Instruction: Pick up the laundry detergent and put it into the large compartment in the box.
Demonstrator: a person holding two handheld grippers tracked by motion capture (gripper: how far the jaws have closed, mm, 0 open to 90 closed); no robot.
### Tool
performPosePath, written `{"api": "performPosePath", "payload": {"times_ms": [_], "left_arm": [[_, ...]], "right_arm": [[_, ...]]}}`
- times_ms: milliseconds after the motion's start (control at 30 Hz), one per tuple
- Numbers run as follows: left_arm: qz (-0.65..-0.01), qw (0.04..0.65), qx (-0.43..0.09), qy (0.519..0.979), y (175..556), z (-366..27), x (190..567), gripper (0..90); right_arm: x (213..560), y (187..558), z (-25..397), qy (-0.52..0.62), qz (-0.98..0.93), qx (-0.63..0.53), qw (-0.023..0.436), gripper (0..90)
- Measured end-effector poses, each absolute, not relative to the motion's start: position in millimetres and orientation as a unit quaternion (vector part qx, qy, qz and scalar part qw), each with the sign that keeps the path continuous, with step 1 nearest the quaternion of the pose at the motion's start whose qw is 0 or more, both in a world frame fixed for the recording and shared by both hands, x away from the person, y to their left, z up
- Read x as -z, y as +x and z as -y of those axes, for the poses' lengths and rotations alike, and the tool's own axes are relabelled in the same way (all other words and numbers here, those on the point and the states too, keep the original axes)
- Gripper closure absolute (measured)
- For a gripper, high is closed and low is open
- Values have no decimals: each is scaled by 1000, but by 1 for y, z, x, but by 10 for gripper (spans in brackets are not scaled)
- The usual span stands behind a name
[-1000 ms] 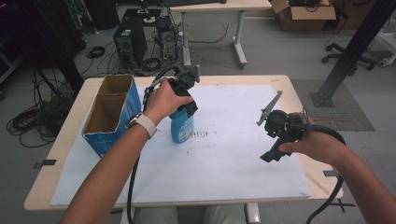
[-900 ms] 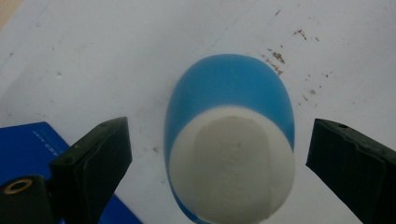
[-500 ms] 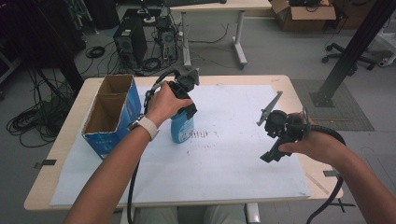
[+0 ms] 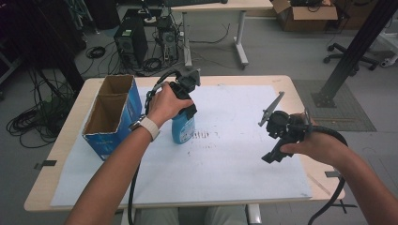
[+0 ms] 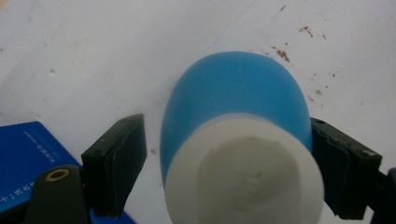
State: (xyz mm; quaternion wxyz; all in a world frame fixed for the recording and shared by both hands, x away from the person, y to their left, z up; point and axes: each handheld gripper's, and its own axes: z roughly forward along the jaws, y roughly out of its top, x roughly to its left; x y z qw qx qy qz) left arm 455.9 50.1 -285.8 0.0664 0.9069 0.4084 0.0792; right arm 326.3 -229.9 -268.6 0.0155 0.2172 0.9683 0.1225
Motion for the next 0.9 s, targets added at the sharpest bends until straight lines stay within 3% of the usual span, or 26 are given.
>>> {"api": "performPosePath", "payload": {"times_ms": [900], "left_arm": [[-411, 67, -73, 906, 456, -48, 287, 355]], "right_arm": [[269, 326, 232, 222, -967, -124, 16, 117]]}}
